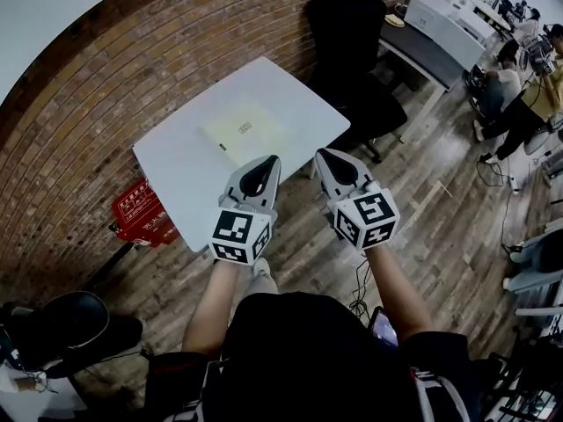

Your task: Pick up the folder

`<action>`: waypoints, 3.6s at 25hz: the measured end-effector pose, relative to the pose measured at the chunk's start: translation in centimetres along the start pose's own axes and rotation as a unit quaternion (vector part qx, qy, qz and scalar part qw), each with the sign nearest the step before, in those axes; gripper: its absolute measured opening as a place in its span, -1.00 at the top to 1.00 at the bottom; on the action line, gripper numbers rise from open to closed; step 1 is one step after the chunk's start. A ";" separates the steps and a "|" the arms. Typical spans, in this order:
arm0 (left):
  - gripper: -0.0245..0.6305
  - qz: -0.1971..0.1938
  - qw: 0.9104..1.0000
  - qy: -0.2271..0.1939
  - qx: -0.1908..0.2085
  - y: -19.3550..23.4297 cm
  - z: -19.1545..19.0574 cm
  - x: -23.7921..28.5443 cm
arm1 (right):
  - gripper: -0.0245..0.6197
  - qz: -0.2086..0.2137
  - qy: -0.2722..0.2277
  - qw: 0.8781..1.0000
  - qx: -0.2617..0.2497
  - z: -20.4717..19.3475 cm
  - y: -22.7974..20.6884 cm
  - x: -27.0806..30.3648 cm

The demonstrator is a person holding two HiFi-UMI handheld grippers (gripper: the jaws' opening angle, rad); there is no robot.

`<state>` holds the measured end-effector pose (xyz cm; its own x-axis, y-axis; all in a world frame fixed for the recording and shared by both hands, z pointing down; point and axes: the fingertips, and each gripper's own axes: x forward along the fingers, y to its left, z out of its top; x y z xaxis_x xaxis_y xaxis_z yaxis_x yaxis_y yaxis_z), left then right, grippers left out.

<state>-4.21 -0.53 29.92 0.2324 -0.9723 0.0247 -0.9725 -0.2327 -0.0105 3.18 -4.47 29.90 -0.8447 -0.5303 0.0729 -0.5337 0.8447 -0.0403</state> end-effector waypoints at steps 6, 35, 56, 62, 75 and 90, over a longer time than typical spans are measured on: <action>0.88 -0.028 0.999 -0.008 -0.035 3.7 1.2 2.1 | 0.84 -0.015 0.003 1.000 0.003 1.0 -0.8 4.0; 0.88 -0.104 0.991 0.037 -0.074 16.7 -3.6 5.6 | 0.84 -0.116 0.048 0.992 0.004 -2.4 0.6 15.2; 0.88 -0.121 0.986 0.092 -0.074 15.7 -7.2 8.9 | 0.84 -0.137 0.059 0.989 0.021 -4.4 -4.1 15.1; 0.88 -0.103 0.984 0.119 -0.079 17.1 -9.6 10.6 | 0.84 -0.117 0.075 0.990 0.037 -6.1 -5.6 17.1; 0.88 -0.084 0.975 0.179 -0.102 17.8 -15.7 12.8 | 0.84 -0.088 0.117 0.987 0.061 -11.1 -7.9 18.8; 0.86 -0.057 0.960 0.251 -0.107 19.7 -23.5 14.1 | 0.84 -0.077 0.161 0.978 0.107 -17.0 -8.6 19.0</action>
<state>-20.45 -18.35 53.54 0.3531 -0.7956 0.4923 -0.9346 -0.2754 0.2253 -7.59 -20.53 48.55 -0.7151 -0.5707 0.4036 -0.6795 0.7031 -0.2097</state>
